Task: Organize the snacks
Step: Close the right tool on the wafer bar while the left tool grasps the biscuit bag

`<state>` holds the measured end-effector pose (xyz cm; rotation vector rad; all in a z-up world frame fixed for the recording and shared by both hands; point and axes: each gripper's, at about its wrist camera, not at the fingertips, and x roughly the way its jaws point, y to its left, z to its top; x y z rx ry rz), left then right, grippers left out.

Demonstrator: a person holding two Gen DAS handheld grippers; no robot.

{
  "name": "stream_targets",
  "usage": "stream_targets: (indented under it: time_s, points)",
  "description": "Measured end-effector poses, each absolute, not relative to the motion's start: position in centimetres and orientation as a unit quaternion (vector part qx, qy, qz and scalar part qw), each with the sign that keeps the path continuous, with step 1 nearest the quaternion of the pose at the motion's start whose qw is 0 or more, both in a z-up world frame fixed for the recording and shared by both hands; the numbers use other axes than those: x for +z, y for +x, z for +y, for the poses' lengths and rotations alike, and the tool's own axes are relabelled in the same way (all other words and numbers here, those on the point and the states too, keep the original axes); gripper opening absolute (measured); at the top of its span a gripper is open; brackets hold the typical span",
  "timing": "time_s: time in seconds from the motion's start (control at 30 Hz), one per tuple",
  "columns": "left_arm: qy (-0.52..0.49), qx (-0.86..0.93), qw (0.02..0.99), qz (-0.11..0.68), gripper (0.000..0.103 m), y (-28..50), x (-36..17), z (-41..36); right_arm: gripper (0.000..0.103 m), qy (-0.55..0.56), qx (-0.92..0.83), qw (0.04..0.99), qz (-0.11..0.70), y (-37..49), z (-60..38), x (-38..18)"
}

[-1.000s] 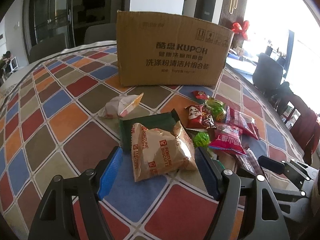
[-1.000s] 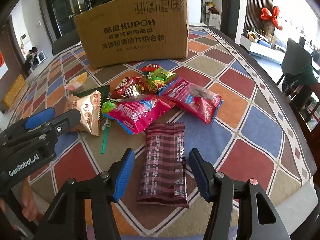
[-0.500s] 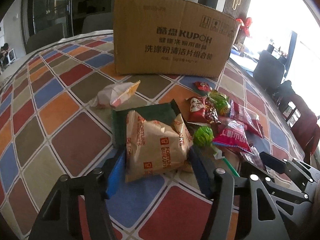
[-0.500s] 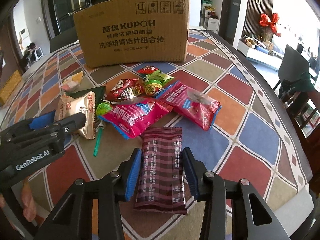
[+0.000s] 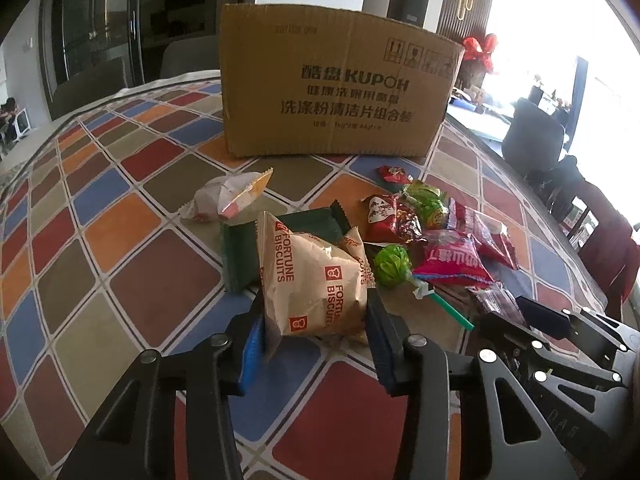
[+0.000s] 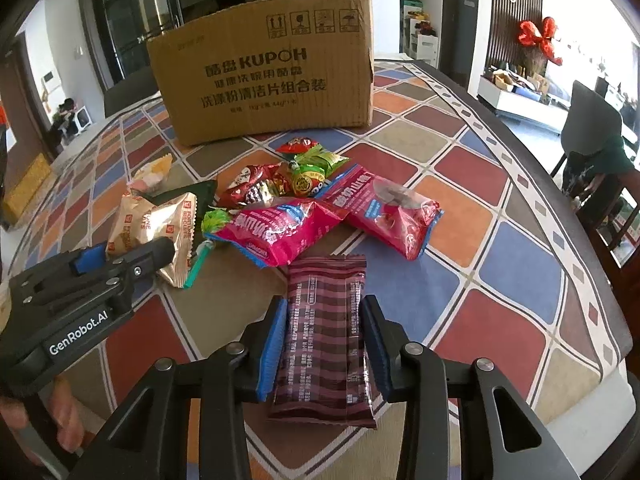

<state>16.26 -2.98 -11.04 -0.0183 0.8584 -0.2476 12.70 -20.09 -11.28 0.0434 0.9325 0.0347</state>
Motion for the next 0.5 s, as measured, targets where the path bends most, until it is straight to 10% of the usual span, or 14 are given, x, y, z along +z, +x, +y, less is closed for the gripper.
stream_targets:
  time_s: [0.5]
  points:
    - [-0.006, -0.114, 0.92, 0.375, 0.045, 12.3, -7.7, -2.3, 0.039, 0.028, 0.029, 0.917, 0.398, 10.4, -20.0, -7.8]
